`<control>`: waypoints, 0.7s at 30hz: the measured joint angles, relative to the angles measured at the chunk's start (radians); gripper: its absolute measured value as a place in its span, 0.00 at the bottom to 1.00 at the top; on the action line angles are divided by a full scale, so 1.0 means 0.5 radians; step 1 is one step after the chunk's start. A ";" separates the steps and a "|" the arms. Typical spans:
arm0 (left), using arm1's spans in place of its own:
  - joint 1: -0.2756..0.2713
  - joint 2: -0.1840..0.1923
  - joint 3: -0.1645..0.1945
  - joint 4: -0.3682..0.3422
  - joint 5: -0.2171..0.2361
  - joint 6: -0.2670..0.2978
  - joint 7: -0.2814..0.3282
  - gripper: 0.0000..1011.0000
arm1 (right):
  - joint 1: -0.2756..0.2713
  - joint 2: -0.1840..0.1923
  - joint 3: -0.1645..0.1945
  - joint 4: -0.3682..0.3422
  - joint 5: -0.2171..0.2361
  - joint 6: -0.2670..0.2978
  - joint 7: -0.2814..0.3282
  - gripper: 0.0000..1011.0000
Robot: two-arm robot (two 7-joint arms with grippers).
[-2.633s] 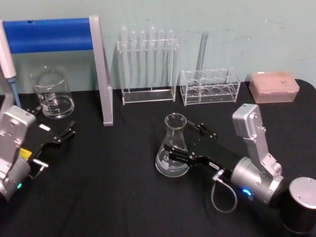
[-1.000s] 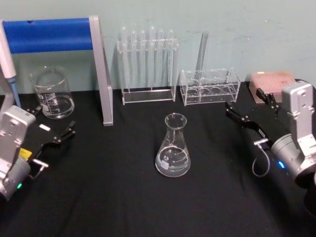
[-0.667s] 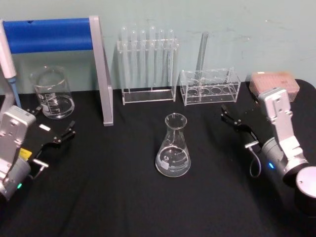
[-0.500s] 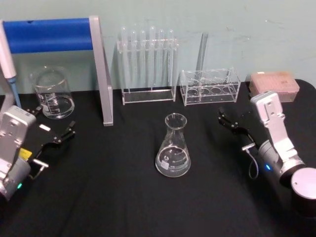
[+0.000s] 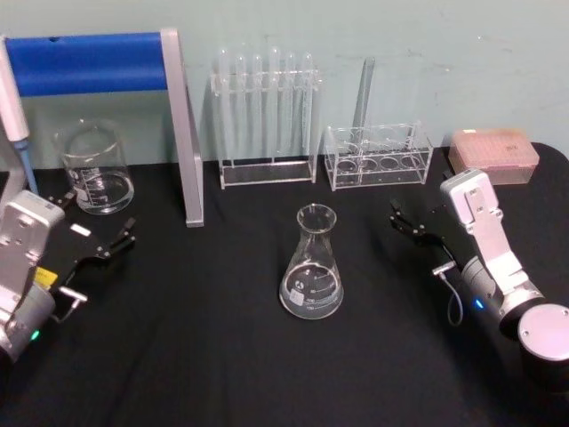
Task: Grasp the erlenmeyer flask with one hand, shake it three times, then place it back.
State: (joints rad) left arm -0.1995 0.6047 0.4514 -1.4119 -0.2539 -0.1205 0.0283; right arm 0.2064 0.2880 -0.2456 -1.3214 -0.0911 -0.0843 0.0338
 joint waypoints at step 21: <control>0.000 0.000 0.000 0.000 0.000 0.000 0.000 0.99 | 0.001 0.003 -0.003 -0.001 0.005 0.003 -0.001 0.99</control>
State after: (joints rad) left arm -0.1996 0.6047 0.4514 -1.4120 -0.2539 -0.1205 0.0283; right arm 0.2067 0.2896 -0.2473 -1.3218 -0.0885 -0.0830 0.0334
